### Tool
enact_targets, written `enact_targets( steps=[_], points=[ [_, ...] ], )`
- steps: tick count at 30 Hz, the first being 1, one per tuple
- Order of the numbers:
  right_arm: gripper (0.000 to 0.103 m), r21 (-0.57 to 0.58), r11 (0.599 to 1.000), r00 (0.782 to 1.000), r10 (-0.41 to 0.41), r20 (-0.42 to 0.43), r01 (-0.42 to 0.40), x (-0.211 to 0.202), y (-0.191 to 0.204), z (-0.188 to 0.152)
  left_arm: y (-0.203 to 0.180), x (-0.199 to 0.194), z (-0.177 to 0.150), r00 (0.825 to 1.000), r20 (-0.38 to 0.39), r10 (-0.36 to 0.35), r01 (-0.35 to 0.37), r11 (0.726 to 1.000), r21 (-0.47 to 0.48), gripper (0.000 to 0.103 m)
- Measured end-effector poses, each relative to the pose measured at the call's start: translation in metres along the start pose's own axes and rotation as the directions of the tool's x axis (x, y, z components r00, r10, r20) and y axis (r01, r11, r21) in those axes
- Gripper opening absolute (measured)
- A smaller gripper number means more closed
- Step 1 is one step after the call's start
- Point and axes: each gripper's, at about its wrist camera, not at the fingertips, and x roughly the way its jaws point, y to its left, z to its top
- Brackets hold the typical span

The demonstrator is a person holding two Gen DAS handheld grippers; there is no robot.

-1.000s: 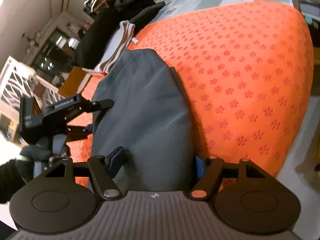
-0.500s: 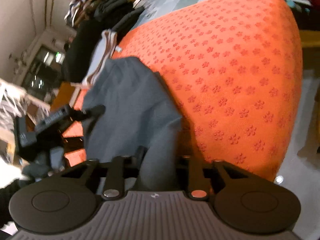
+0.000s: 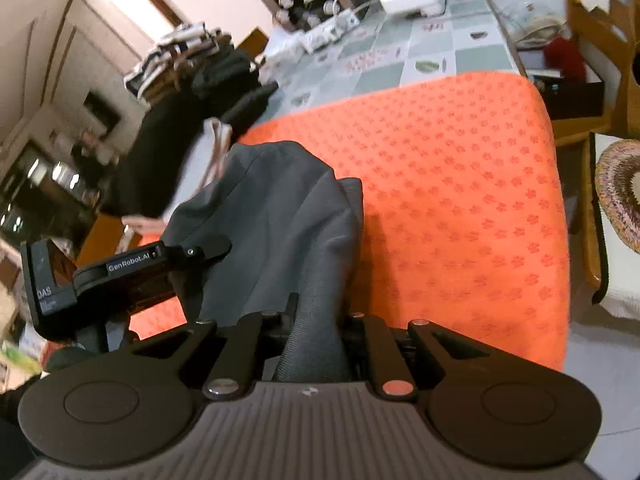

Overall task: Fold clothes
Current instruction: 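Lift the folded trousers with both tools and carry them onto the clothes stack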

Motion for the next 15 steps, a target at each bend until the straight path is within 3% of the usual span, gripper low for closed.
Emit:
enact_targets(
  steps=[6,11,15],
  points=[
    [0.012,-0.061,0.996,0.997,0.066,0.041,-0.064,-0.002,0.045,0.016,0.004,-0.052,0.026,0.993,0.113,0.031,-0.031,1.000,-0.007,0.039],
    [0.012,-0.126,0.979,0.986,0.165,0.005,-0.163,0.014,0.080,0.046,0.012,-0.094,0.053,0.978,0.186,0.100,-0.099,0.995,-0.018,0.039],
    [0.012,-0.129,0.969,0.977,0.212,-0.001,-0.210,0.031,0.115,0.061,0.031,-0.117,0.087,0.970,0.217,0.108,-0.110,0.994,0.000,0.039]
  ],
)
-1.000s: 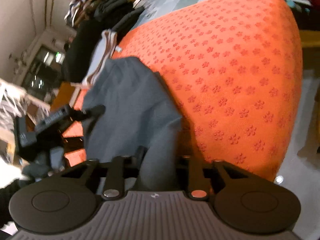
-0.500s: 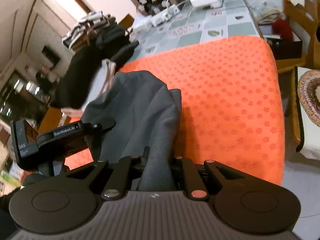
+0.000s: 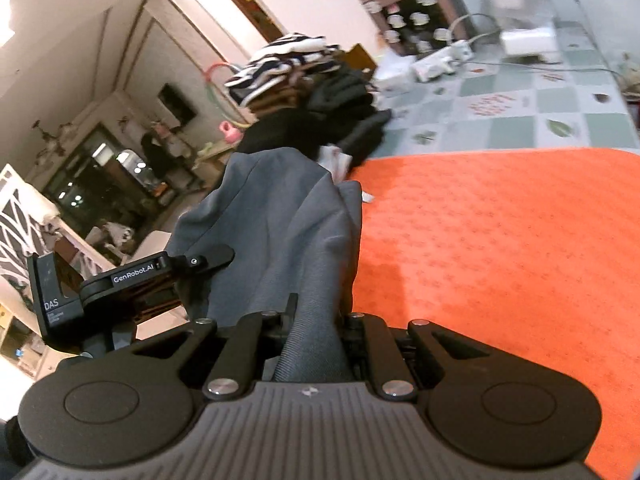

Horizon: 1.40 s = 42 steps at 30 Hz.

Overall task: Fold clothes
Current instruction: 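Lift the folded trousers with both tools and carry them onto the clothes stack, then lower the trousers onto the stack top and open both tools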

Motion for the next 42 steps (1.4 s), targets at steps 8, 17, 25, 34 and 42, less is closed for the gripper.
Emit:
enact_targets(
  steps=[8,17,25,34,42],
  points=[
    [0.012,-0.021,1.000,0.998,0.013,0.067,-0.011,0.069,0.064,0.044,0.059,-0.016,0.090,0.996,0.059,-0.069,0.065,0.996,0.059,0.039],
    [0.012,-0.084,0.995,0.998,0.057,0.009,-0.056,0.184,0.138,0.156,0.139,-0.012,0.198,0.987,0.126,-0.099,0.100,0.995,-0.005,0.039],
    [0.012,-0.156,0.985,0.992,0.057,-0.108,-0.074,0.285,0.173,0.244,0.191,0.029,0.251,0.993,0.102,-0.066,0.077,0.991,-0.114,0.039],
    [0.012,-0.177,0.982,0.975,0.028,-0.222,-0.069,0.364,0.149,0.304,0.220,0.092,0.271,0.999,0.033,-0.041,0.046,0.985,-0.168,0.039],
    [0.029,-0.145,0.986,0.977,0.054,-0.208,-0.085,0.403,0.103,0.310,0.271,0.120,0.257,1.000,-0.010,-0.013,0.010,0.960,-0.280,0.051]
  ],
)
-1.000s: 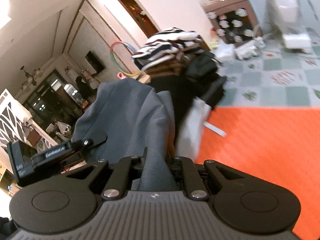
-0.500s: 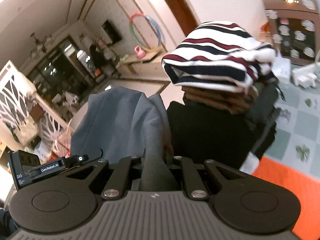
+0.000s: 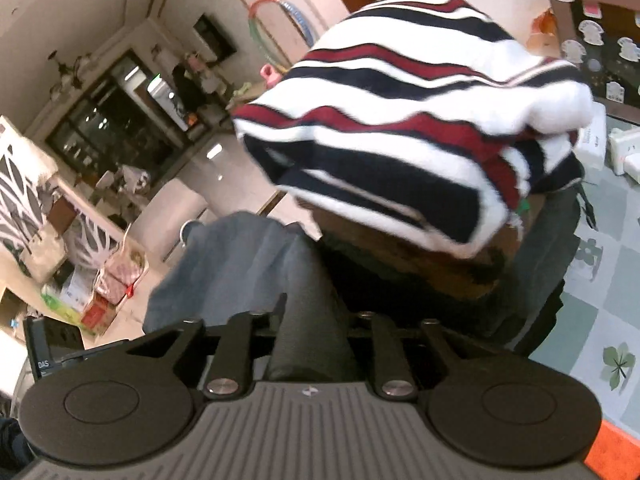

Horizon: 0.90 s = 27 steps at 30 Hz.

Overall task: Fold clothes
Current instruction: 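Lower the trousers onto the stack top and open both tools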

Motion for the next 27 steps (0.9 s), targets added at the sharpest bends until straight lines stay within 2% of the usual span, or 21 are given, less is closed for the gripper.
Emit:
enact_targets(
  steps=[1,3,5,7,9,12,14,17,21,27],
  points=[
    [0.032,-0.001,1.000,1.000,-0.008,0.014,0.008,-0.002,-0.001,-0.002,0.004,-0.002,0.001,1.000,0.007,-0.002,0.002,1.000,-0.004,0.056],
    [0.037,-0.002,1.000,0.999,-0.024,0.043,0.025,-0.008,-0.004,-0.007,0.007,-0.011,0.000,1.000,0.018,-0.014,0.014,1.000,0.003,0.058],
    [0.041,-0.012,0.997,0.994,-0.073,0.083,0.075,-0.019,0.001,-0.012,0.009,-0.023,0.001,0.999,0.035,-0.023,0.022,1.000,0.014,0.066],
    [0.046,-0.028,0.990,0.983,-0.132,0.128,0.137,-0.032,0.008,-0.017,0.010,-0.035,0.003,0.998,0.056,-0.025,0.024,0.999,0.030,0.068],
    [0.047,-0.050,0.973,0.960,-0.211,0.184,0.223,-0.049,0.023,-0.024,0.008,-0.048,0.006,0.996,0.083,-0.024,0.019,0.998,0.059,0.068],
    [0.047,-0.087,0.932,0.909,-0.318,0.269,0.352,-0.067,0.048,-0.036,-0.005,-0.061,0.011,0.991,0.126,-0.036,0.018,0.990,0.141,0.068],
    [0.047,-0.118,0.904,0.878,-0.357,0.318,0.410,-0.074,0.068,-0.044,-0.019,-0.061,0.015,0.990,0.135,-0.043,0.013,0.977,0.214,0.068],
    [0.047,-0.146,0.890,0.858,-0.357,0.369,0.433,-0.075,0.093,-0.055,-0.037,-0.050,0.018,0.991,0.119,-0.060,0.022,0.955,0.294,0.068],
    [0.047,-0.162,0.885,0.855,-0.350,0.383,0.436,-0.060,0.113,-0.067,-0.052,-0.030,0.020,0.995,0.077,-0.064,0.031,0.931,0.365,0.068],
    [0.045,-0.082,0.857,0.824,-0.458,0.333,0.509,-0.022,0.092,-0.080,-0.053,-0.007,0.017,0.999,0.022,-0.037,0.024,0.900,0.435,0.068]
  ],
)
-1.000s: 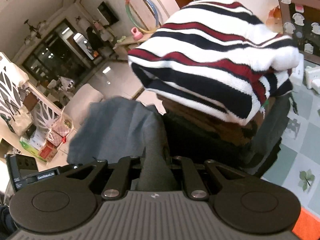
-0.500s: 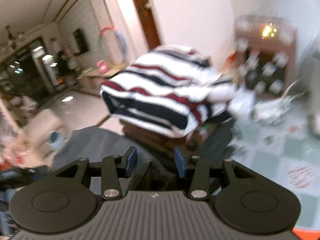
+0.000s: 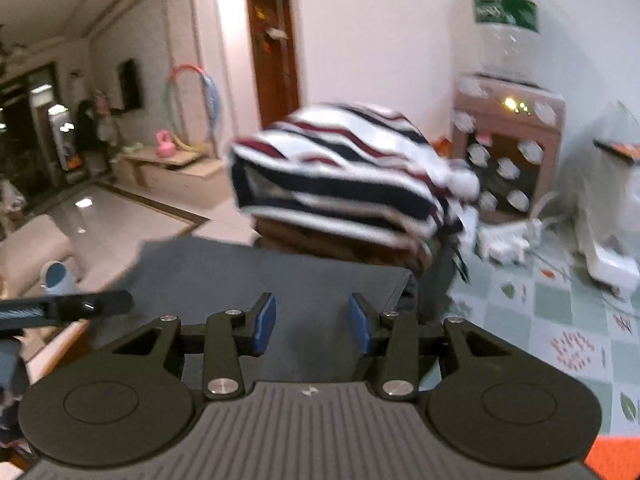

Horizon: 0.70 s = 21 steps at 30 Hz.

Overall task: Fold clothes
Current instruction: 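Lower the trousers onto the stack top and open both tools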

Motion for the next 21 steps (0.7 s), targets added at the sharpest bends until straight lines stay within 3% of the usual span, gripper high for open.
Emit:
enact_targets(
  steps=[3,9,14,16,21],
  points=[
    [0.033,0.028,0.999,0.998,-0.024,-0.054,0.026,0.019,-0.010,-0.014,0.000,0.011,-0.004,0.999,-0.033,0.025,-0.023,0.998,0.050,0.068],
    [0.030,0.071,0.996,0.993,-0.036,-0.115,0.045,0.053,-0.024,-0.037,-0.002,0.035,-0.014,0.995,-0.087,0.048,-0.038,0.993,0.109,0.068],
    [0.030,0.076,0.996,0.992,-0.047,-0.121,0.056,0.067,-0.029,-0.046,0.011,0.053,-0.023,0.993,-0.110,0.044,-0.038,0.998,0.057,0.073],
    [0.030,0.070,0.996,0.993,-0.044,-0.112,0.052,0.067,-0.028,-0.047,0.015,0.054,-0.022,0.993,-0.109,0.046,-0.042,0.998,0.040,0.079],
    [0.032,0.074,0.997,0.997,-0.016,-0.081,0.022,0.052,-0.029,-0.043,0.018,0.042,-0.017,0.995,-0.094,0.023,-0.022,1.000,0.010,0.080]
  ],
)
